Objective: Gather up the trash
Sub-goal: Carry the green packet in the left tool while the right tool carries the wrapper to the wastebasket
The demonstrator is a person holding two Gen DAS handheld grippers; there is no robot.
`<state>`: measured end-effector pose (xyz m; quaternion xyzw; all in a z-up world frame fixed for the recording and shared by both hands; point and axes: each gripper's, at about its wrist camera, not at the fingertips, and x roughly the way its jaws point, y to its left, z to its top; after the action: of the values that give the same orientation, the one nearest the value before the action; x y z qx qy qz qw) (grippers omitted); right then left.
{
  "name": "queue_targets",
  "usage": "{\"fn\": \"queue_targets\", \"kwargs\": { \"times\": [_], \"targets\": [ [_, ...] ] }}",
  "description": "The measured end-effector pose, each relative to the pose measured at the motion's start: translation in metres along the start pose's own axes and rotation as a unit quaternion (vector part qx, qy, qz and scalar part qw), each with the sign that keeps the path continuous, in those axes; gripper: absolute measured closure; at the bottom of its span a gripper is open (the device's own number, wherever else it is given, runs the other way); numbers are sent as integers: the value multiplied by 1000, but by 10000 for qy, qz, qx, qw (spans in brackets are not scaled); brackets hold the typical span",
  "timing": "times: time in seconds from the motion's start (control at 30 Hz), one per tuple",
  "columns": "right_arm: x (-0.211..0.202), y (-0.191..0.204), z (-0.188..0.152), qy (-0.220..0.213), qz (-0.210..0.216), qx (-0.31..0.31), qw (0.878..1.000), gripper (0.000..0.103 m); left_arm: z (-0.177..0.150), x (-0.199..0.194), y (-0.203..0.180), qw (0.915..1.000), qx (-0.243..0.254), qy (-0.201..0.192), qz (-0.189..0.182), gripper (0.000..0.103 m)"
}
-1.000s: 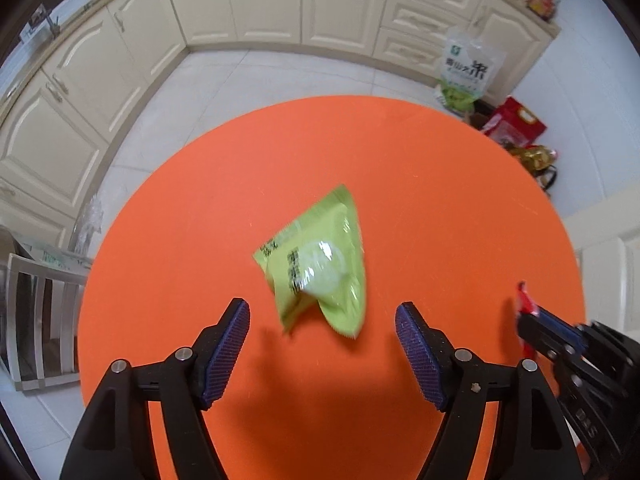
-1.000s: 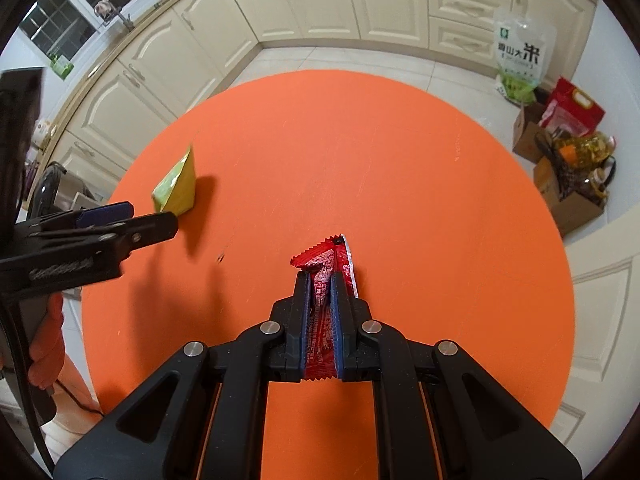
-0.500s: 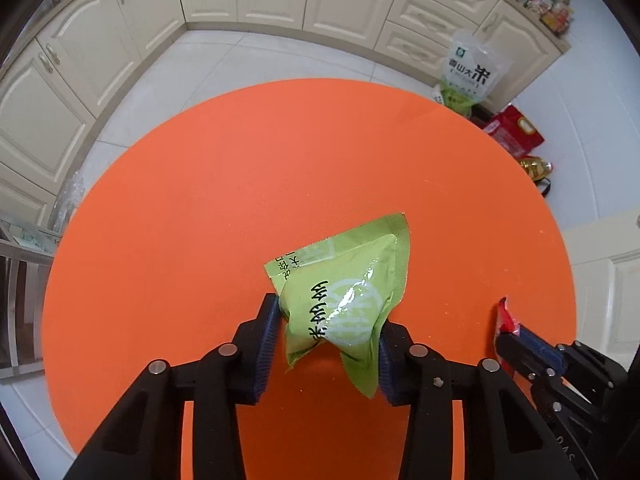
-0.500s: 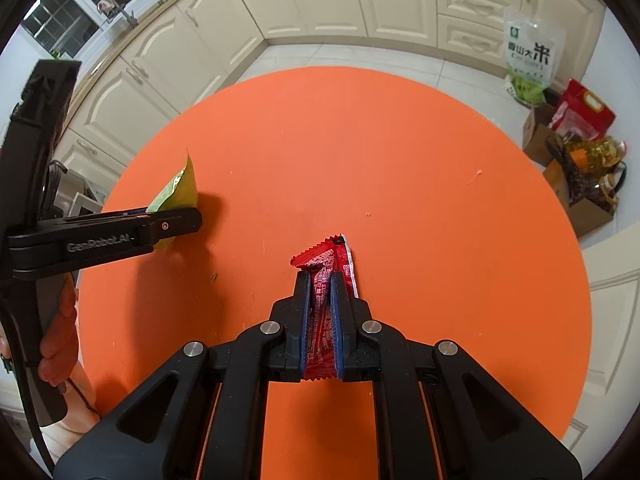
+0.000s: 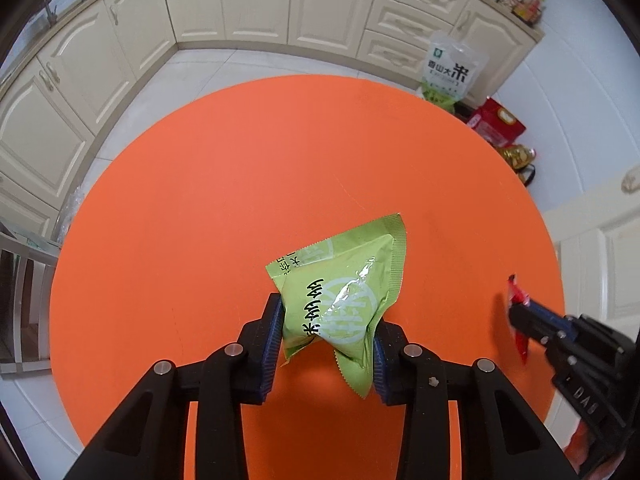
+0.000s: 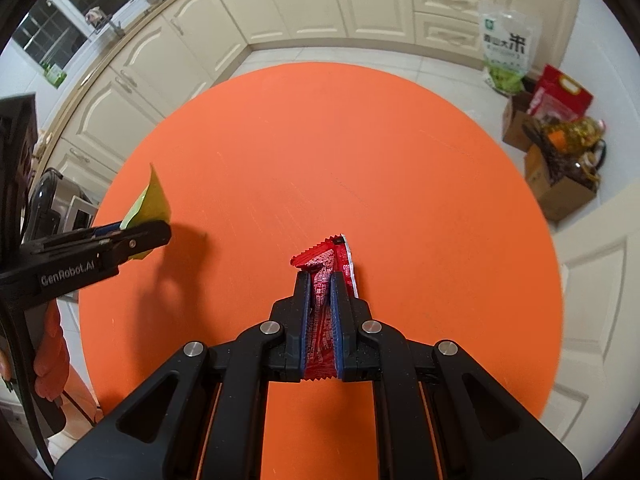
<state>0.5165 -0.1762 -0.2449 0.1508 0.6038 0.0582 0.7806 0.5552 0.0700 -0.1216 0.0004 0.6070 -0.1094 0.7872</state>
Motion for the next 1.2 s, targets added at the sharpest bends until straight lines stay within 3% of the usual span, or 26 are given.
{"fn": "queue_targets", "kwargs": {
  "times": [0.43,0.7,1.03,1.2],
  "targets": [
    [-79,-33,-84,-349,-331,410,9980,93,-100,-64,-59,9984,403,-404,2,69],
    [-122,-75,-150,-591,-545,966,9921,93,-168,-89,-131,9922,1153,-402,-239,69],
    [-157,-145,-225,-937,-920,1904,9729,93,-217,-83,-228,9762,2095,-137,-542,69],
    [-161,-180,-251,-930,-1010,2254,9645,93,-215,-57,-269,9681,2428,124,-602,68]
  ]
}}
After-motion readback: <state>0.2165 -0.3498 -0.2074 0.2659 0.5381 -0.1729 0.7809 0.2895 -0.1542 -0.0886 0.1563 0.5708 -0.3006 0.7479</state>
